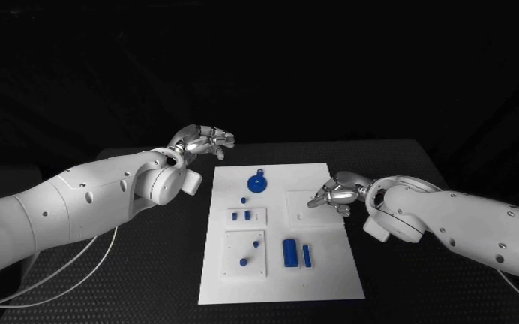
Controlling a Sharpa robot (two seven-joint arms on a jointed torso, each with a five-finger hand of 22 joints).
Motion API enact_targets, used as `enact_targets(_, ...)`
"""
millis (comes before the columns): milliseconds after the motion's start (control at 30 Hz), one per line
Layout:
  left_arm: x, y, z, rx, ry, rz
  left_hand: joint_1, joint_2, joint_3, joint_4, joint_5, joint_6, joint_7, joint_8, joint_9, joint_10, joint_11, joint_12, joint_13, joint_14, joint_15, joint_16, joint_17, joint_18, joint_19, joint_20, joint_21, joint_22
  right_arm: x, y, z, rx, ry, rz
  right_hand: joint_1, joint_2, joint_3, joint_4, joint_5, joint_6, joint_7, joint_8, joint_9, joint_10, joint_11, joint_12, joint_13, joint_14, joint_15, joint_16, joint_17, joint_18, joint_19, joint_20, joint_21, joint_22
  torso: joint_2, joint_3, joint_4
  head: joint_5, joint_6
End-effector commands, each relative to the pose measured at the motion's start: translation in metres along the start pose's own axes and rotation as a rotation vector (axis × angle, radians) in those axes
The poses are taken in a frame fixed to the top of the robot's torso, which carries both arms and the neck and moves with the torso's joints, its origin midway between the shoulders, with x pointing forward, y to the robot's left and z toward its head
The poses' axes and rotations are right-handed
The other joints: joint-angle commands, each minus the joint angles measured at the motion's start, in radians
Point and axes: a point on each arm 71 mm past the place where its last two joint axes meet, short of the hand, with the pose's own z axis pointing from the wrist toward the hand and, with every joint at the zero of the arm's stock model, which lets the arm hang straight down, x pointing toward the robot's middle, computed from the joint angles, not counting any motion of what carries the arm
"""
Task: Assemble the parts on the task board
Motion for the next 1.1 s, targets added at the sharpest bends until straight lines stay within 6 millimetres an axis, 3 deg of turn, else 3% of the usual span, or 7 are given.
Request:
enact_targets(33, -0.005, 0.0, 0.004, 0.018, 0.009, -0.054, -0.01, 0.004, 0.003, 0.003, 0.003, 0.009, -0.008, 0.003, 0.005, -0.01, 0.013, 0.002, -0.001, -0.024, 0.014, -0.067, -0.026, 0.0, -0.034, 0.011, -0.038, -0.008, -0.028, 0.009, 0.015, -0.194, -0.075, 0.277, 0.01, 0.036, -0.016, -0.025, 0.02, -0.017, 0.008, -0.001, 0.002, -0.042, 0.006, -0.017, -0.004, -0.037, 0.007, -0.032, -0.012, 0.013, -0.042, 0.005, -0.028, -0.007, -0.028, -0.0079, -0.0106, -0.005, 0.051)
enact_targets(400, -0.031, 0.004, 0.028, 0.072, -0.081, -0.147, -0.056, 0.001, -0.054, -0.038, -0.02, -0.051, -0.021, -0.025, 0.003, -0.106, 0.024, -0.078, -0.057, -0.23, 0.133, -0.405, -0.118, 0.0, -0.203, 0.128, -0.21, -0.069, -0.075, 0.005, 0.062, -0.265, -0.257, 0.588, 0.017, 0.108, -0.047, -0.086, 0.103, -0.138, 0.085, -0.04, -0.004, -0.32, 0.131, -0.482, -0.449, -0.401, 0.191, -0.534, -0.308, -0.071, -0.502, 0.157, -0.444, -0.202, -0.072, -0.0047, -0.0174, -0.004, 0.136)
enact_targets(800, -0.032, 0.007, 0.037, 0.069, -0.128, -0.166, -0.163, 0.0, -0.114, -0.011, -0.021, -0.117, -0.077, -0.052, -0.009, -0.249, 0.004, -0.077, -0.126, -0.34, 0.157, -0.508, -0.149, -0.017, -0.271, 0.155, -0.296, -0.104, -0.082, -0.01, 0.072, -0.273, -0.328, 0.709, 0.015, 0.144, -0.134, -0.077, 0.011, -0.204, 0.045, -0.043, -0.053, -0.286, 0.149, -0.815, -0.867, -0.523, 0.263, -0.843, -0.564, -0.098, -0.682, 0.234, -0.658, -0.338, -0.089, 0.002, 0.0096, -0.021, 0.186)
enact_targets(833, -0.033, 0.009, 0.036, 0.041, -0.137, -0.127, -1.097, 0.118, -0.577, 0.146, -0.088, -0.814, -0.187, -0.301, -0.5, -1.162, -0.1, -0.144, -0.282, -0.994, -0.002, -1.009, -0.367, -0.039, -0.837, 0.095, -0.668, -0.465, -0.082, -0.011, 0.073, -0.222, -0.335, 0.658, -0.813, 0.224, -0.607, 0.209, -0.099, -0.99, -0.104, -0.212, -0.645, -1.182, 0.007, -1.017, -1.142, -1.289, 0.113, -1.222, -1.014, -0.248, -1.172, 0.032, -1.021, -1.264, -0.085, 0.0, 0.0, -0.017, 0.179)
enact_targets(867, -0.033, 0.009, 0.036, 0.041, -0.138, -0.127, -1.097, 0.118, -0.577, 0.146, -0.088, -0.814, -0.187, -0.301, -0.5, -1.162, -0.1, -0.144, -0.282, -0.994, -0.002, -1.009, -0.367, -0.039, -0.837, 0.095, -0.668, -0.573, -0.082, -0.011, 0.073, -0.222, -0.336, 0.658, -0.813, 0.224, -0.607, 0.209, -0.099, -0.99, -0.104, -0.212, -0.645, -1.182, 0.007, -1.017, -1.142, -1.289, 0.113, -1.222, -1.014, -0.248, -1.172, 0.032, -1.021, -1.264, -0.085, -0.0002, 0.0003, -0.017, 0.178)
enact_targets(900, -0.032, 0.009, 0.036, 0.041, -0.138, -0.128, -1.097, 0.118, -0.577, 0.146, -0.088, -0.814, -0.187, -0.301, -0.5, -1.162, -0.1, -0.144, -0.282, -0.994, -0.002, -1.009, -0.367, -0.039, -0.837, 0.095, -0.668, -1.308, -0.082, -0.011, 0.072, -0.223, -0.337, 0.659, -0.813, 0.224, -0.607, 0.209, -0.099, -0.99, -0.104, -0.212, -0.645, -1.182, 0.007, -1.017, -1.142, -1.289, 0.113, -1.222, -1.014, -0.248, -1.172, 0.032, -1.021, -1.264, -0.085, -0.0007, 0.0012, -0.017, 0.177)
enact_targets(1100, -0.021, 0.009, 0.03, 0.051, -0.154, -0.138, -1.097, 0.118, -0.577, 0.146, -0.088, -0.814, -0.187, -0.301, -0.5, -1.162, -0.1, -0.144, -0.282, -0.994, -0.002, -1.009, -0.367, -0.039, -0.837, 0.095, -0.668, -1.308, -0.078, -0.004, 0.068, -0.248, -0.358, 0.675, -0.813, 0.224, -0.607, 0.209, -0.099, -0.99, -0.104, -0.212, -0.645, -1.182, 0.007, -1.017, -1.142, -1.289, 0.113, -1.222, -1.014, -0.248, -1.172, 0.032, -1.021, -1.264, -0.093, -0.012, 0.0206, -0.025, 0.143)
